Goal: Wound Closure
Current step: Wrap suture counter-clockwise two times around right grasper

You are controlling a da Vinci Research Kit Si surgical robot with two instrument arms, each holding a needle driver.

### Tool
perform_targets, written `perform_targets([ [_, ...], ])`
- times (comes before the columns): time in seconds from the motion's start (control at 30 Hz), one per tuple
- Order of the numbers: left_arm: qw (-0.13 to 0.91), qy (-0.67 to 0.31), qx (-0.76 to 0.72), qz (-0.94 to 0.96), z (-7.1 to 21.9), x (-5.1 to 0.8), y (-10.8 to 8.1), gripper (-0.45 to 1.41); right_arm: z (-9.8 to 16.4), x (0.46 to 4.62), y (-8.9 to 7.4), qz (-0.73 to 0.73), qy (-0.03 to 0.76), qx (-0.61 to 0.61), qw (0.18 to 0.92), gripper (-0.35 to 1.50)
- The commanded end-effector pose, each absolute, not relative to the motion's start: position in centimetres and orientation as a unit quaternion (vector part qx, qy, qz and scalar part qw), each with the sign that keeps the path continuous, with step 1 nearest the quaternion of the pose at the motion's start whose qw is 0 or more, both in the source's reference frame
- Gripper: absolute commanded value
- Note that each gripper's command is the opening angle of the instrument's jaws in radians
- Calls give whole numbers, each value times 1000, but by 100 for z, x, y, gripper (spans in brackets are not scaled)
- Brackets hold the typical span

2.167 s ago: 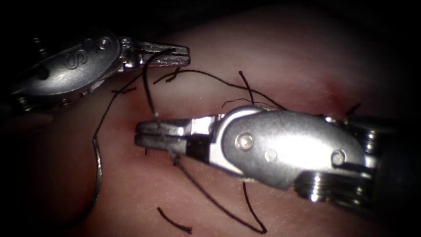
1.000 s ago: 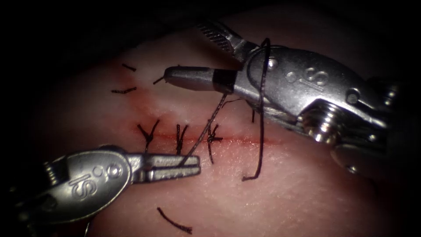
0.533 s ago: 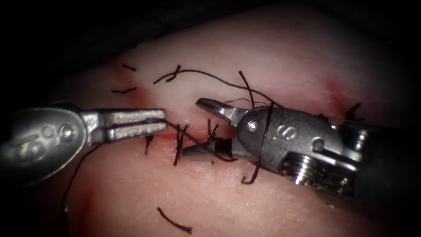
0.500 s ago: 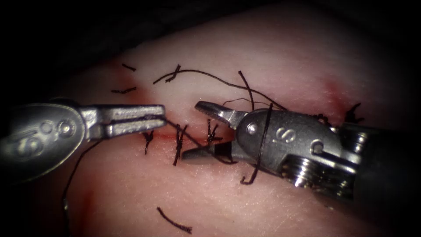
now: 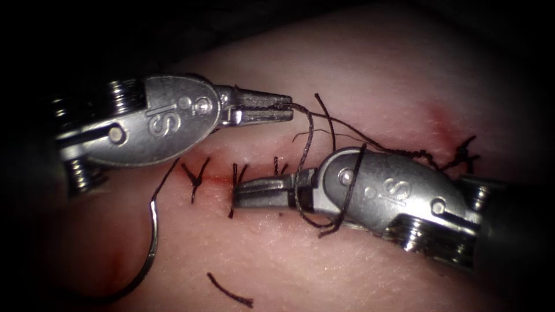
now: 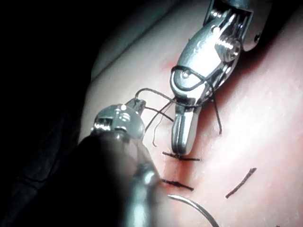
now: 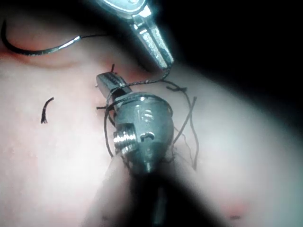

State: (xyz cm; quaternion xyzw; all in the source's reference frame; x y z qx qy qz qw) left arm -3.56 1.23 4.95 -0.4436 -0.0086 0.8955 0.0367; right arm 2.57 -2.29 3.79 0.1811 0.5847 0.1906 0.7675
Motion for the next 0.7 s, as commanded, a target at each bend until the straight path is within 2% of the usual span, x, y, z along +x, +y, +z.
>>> perform_targets([
  [0.03,28,-10,-440,898,509,-363,131,-45,380,267,-223,187,618,173,743,-35],
  [0.07,24,-12,-439,898,514,-363,130,-45,378,267,-224,186,638,164,728,-18],
  [0.1,12,-14,-436,900,524,-362,126,-45,375,266,-226,198,662,158,705,24],
  [0.13,14,-18,-437,899,528,-361,124,-45,374,266,-226,210,667,147,699,42],
  [0.23,7,-29,-438,899,541,-356,116,-45,370,260,-224,238,684,120,679,69],
  [0.37,7,-39,-449,893,545,-352,99,-45,367,247,-214,309,703,96,633,69],
  [0.5,8,-44,-456,889,542,-352,88,-45,367,242,-213,375,689,61,617,94],
  [0.7,10,-50,-471,881,534,-358,61,-45,366,233,-215,468,629,-15,620,83],
])
